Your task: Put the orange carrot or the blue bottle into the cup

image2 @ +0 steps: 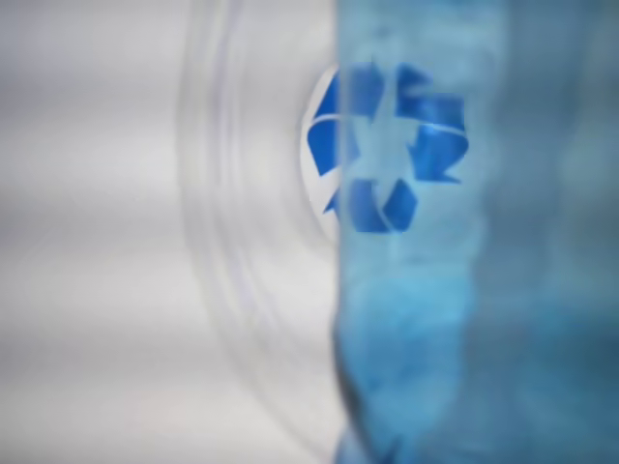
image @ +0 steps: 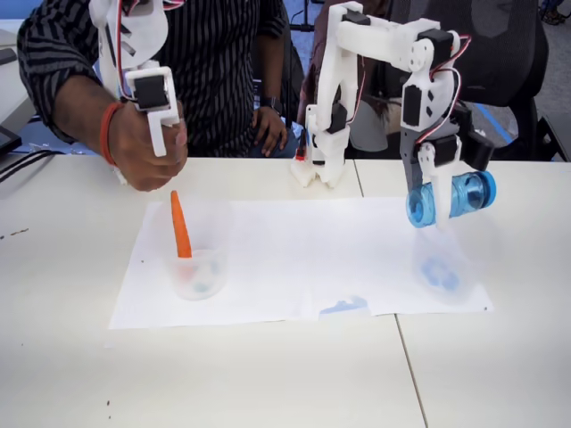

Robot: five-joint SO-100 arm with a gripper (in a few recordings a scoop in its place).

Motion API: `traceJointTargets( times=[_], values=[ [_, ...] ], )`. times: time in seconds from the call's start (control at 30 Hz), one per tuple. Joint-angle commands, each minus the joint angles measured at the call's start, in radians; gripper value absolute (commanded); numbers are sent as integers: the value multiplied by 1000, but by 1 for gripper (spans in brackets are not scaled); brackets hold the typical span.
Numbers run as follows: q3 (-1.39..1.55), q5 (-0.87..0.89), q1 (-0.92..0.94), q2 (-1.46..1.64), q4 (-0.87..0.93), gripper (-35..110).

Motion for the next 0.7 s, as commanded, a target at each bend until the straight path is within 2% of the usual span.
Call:
traceJointTargets(
  times=[0.0, 0.67],
  values=[
    [-40, 11, 40, 67, 12, 16],
    [-48, 5, -52, 69, 5, 16]
  ],
)
